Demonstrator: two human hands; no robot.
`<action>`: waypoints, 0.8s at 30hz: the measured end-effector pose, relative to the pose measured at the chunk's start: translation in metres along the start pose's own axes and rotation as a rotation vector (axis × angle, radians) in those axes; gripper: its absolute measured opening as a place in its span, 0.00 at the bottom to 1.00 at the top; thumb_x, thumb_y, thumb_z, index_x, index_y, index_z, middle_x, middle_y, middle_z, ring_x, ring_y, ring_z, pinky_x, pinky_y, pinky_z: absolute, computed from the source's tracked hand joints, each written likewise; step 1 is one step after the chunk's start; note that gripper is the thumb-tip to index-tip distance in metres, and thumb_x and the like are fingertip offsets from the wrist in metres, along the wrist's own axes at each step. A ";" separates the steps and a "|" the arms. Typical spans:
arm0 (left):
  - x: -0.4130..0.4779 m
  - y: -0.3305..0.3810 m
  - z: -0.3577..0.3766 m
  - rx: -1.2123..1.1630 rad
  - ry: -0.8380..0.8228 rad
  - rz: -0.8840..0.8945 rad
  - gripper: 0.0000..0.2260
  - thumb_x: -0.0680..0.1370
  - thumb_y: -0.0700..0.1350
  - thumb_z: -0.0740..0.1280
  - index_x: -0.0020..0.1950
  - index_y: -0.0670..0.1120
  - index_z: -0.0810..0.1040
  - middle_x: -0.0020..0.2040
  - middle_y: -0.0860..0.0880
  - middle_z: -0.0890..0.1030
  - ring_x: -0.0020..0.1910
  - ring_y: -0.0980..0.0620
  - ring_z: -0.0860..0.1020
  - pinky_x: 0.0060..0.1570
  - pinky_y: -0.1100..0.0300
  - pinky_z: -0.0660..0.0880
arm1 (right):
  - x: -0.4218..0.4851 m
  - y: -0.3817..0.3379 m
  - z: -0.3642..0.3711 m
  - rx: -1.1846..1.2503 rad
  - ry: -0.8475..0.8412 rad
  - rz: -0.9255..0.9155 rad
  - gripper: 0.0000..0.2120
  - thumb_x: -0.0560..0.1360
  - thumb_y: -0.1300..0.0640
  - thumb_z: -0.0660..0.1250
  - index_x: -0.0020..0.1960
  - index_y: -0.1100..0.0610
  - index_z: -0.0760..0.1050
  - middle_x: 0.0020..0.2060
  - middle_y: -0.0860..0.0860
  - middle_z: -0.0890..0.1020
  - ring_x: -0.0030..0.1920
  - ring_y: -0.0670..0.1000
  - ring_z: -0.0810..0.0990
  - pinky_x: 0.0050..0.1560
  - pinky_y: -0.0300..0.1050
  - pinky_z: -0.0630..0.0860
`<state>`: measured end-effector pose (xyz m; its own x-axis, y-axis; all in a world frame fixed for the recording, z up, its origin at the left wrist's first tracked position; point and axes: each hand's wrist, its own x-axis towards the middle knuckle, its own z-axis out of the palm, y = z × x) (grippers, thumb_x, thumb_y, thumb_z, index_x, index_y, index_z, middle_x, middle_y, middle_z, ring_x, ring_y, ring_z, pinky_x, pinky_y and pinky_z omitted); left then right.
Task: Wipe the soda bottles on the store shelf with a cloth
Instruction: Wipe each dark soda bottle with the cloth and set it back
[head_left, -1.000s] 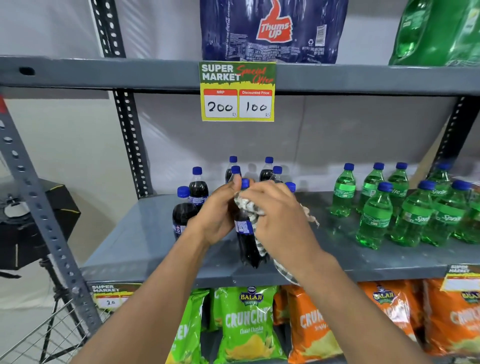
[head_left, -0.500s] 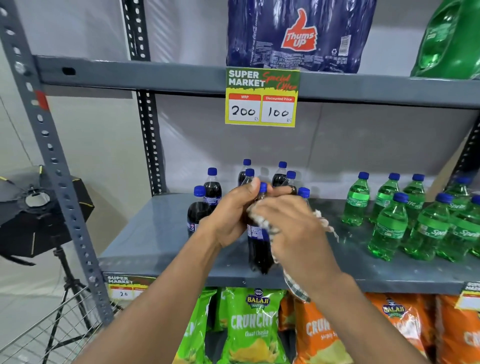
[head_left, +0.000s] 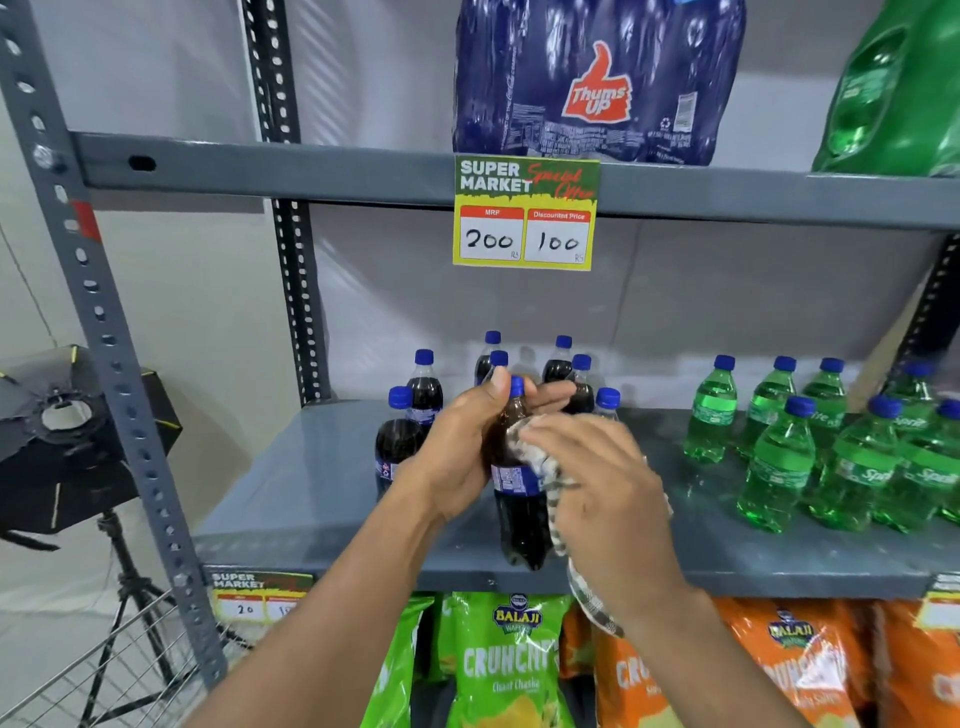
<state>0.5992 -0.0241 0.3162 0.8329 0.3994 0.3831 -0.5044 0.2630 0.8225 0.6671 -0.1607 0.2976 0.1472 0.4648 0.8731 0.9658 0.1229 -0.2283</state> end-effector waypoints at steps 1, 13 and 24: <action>-0.001 0.000 0.000 -0.002 0.001 0.001 0.17 0.82 0.55 0.60 0.52 0.42 0.78 0.66 0.37 0.81 0.68 0.42 0.78 0.62 0.53 0.78 | 0.000 -0.001 -0.001 0.004 0.016 0.019 0.20 0.67 0.71 0.60 0.54 0.60 0.83 0.53 0.51 0.84 0.56 0.50 0.75 0.64 0.39 0.70; -0.003 0.003 -0.006 0.007 0.085 0.063 0.17 0.82 0.56 0.58 0.48 0.44 0.78 0.63 0.38 0.83 0.67 0.42 0.80 0.64 0.47 0.75 | -0.051 -0.005 0.010 0.006 -0.016 0.020 0.26 0.64 0.73 0.56 0.54 0.59 0.84 0.53 0.47 0.83 0.58 0.47 0.76 0.64 0.35 0.70; 0.004 0.006 0.003 0.034 0.082 0.033 0.17 0.81 0.57 0.58 0.48 0.44 0.77 0.62 0.39 0.84 0.65 0.44 0.81 0.61 0.48 0.77 | -0.029 -0.010 0.008 -0.059 0.024 -0.032 0.20 0.71 0.69 0.59 0.57 0.58 0.82 0.55 0.48 0.83 0.55 0.53 0.76 0.62 0.39 0.72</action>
<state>0.6007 -0.0231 0.3236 0.7937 0.4786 0.3754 -0.5219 0.2189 0.8245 0.6516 -0.1690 0.2710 0.1206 0.4406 0.8896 0.9809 0.0847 -0.1749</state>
